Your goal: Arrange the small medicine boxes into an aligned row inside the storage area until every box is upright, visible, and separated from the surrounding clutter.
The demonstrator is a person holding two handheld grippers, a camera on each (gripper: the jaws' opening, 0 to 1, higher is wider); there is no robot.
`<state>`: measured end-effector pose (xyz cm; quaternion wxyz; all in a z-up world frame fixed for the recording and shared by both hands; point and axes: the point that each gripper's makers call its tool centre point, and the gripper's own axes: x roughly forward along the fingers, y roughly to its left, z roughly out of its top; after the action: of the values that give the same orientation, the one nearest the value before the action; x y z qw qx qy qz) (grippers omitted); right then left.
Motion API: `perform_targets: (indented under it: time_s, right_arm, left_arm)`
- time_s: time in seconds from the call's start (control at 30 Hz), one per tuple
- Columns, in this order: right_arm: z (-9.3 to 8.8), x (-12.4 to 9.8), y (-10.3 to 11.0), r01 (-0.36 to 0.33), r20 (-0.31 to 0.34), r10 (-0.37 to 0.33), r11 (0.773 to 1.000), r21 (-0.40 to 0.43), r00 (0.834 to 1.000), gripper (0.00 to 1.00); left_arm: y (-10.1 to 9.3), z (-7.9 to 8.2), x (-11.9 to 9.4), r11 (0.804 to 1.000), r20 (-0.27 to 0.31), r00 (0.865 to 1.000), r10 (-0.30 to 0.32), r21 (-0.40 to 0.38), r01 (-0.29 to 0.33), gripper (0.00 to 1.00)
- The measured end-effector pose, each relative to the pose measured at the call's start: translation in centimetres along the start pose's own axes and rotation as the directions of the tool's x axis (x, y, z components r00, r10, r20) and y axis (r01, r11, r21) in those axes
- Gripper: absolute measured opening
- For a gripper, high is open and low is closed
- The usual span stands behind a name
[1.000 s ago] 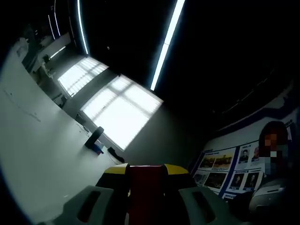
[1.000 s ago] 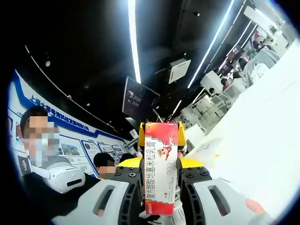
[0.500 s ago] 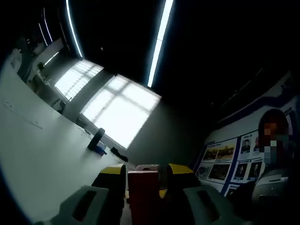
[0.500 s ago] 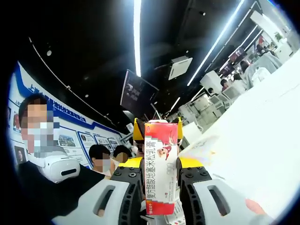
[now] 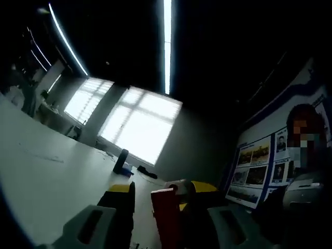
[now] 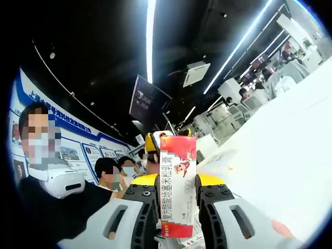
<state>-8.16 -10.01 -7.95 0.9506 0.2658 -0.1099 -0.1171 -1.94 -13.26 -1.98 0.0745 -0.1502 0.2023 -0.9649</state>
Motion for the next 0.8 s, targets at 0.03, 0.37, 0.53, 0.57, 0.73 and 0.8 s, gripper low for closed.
perform_targets:
  time_s: [0.03,0.37,0.53,0.57,0.73,0.8]
  right_arm:
    - [0.0,0.0,0.0,0.0,-0.004,0.0,1.0,-0.003,1.0,0.26]
    - [-0.3,-0.1,-0.1,0.008,-0.027,-0.009,1.0,-0.02,1.0,0.26]
    - [-0.2,-0.4,-0.5,0.017,-0.023,-0.017,1.0,-0.025,1.0,0.26]
    - [-0.2,-0.5,-0.6,0.02,-0.02,-0.021,0.999,-0.029,1.0,0.26]
    - [-0.5,-0.7,-0.9,0.031,-0.026,-0.032,0.999,-0.028,0.999,0.26]
    - [-0.7,-0.7,-0.9,0.028,-0.031,-0.029,0.999,-0.025,0.999,0.26]
  left_arm:
    - [0.1,0.2,-0.2,1.0,0.001,1.0,0.003,0.004,-0.003,0.41]
    - [1.5,1.1,-2.4,0.989,-0.052,0.996,0.077,0.13,-0.069,0.43]
    - [1.7,0.9,-3.4,0.968,-0.11,0.987,0.117,0.234,-0.089,0.47]
    - [1.6,0.8,-3.7,0.966,-0.121,0.986,0.118,0.245,-0.085,0.48]
    - [1.9,0.5,-5.3,0.949,-0.151,0.976,0.157,0.297,-0.107,0.48]
    - [2.0,0.4,-6.1,0.94,-0.151,0.972,0.178,0.319,-0.122,0.48]
